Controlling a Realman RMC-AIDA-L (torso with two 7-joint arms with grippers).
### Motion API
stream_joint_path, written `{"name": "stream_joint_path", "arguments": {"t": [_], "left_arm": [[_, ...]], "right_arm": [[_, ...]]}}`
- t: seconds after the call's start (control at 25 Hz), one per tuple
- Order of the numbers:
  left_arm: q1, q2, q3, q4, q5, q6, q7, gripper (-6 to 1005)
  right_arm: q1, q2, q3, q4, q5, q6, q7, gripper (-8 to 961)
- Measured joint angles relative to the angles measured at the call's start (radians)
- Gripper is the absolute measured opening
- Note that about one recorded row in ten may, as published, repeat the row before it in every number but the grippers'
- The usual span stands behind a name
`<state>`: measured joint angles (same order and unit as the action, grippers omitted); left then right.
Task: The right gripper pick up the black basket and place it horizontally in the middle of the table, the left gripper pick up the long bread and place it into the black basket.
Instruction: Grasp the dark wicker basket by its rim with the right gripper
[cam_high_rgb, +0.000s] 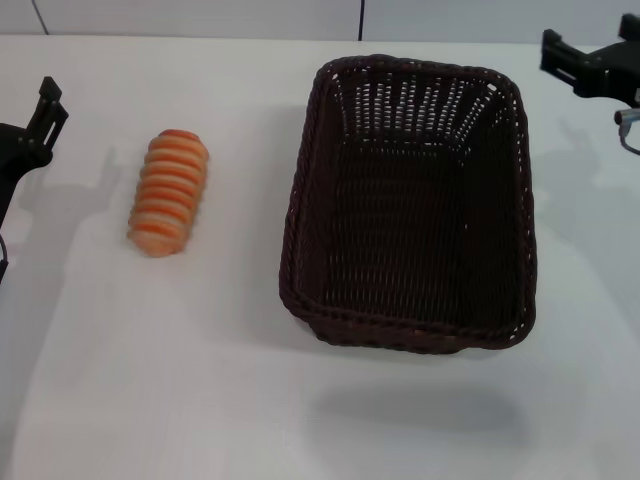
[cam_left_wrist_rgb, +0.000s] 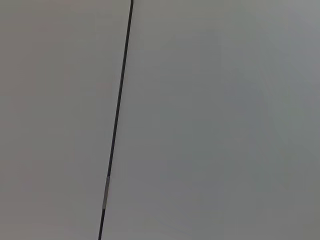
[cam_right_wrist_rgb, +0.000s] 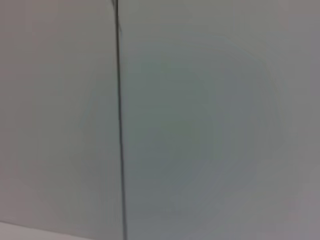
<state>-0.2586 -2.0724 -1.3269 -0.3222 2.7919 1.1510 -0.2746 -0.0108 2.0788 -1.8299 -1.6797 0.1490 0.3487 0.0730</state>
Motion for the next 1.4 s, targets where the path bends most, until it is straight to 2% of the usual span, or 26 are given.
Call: {"name": "stream_joint_path", "arguments": {"t": [0.24,0.32,0.56,0.72,0.92,1.4], "left_arm": [[0.004,0.0,0.0,-0.001,0.0,0.005,0.0,767],[0.006,0.002,0.0,0.0,0.0,0.011,-0.001,767],[0.011,0.003,0.0,0.0,0.0,0.042,-0.002,767],[0.015,0.006,0.0,-0.001,0.0,0.058,-0.002,767],[0.011,0.006,0.0,0.006,0.0,0.059,0.003,767],[0.015,0.01,-0.022,0.007,0.0,0.06,0.001,766]], "right_arm": [[0.022,0.0,0.015,-0.131,0.064,0.231,0.042,832],[0.041,0.0,0.03,-0.177,0.066,0.351,0.076,830],[0.053,-0.001,0.072,-0.219,0.082,0.492,0.124,825],[0.073,-0.001,0.124,-0.222,0.184,0.607,0.124,822],[0.08,0.0,0.139,-0.209,0.248,0.63,0.122,818],[0.137,0.0,0.157,-0.154,0.279,0.721,0.171,807]]}}
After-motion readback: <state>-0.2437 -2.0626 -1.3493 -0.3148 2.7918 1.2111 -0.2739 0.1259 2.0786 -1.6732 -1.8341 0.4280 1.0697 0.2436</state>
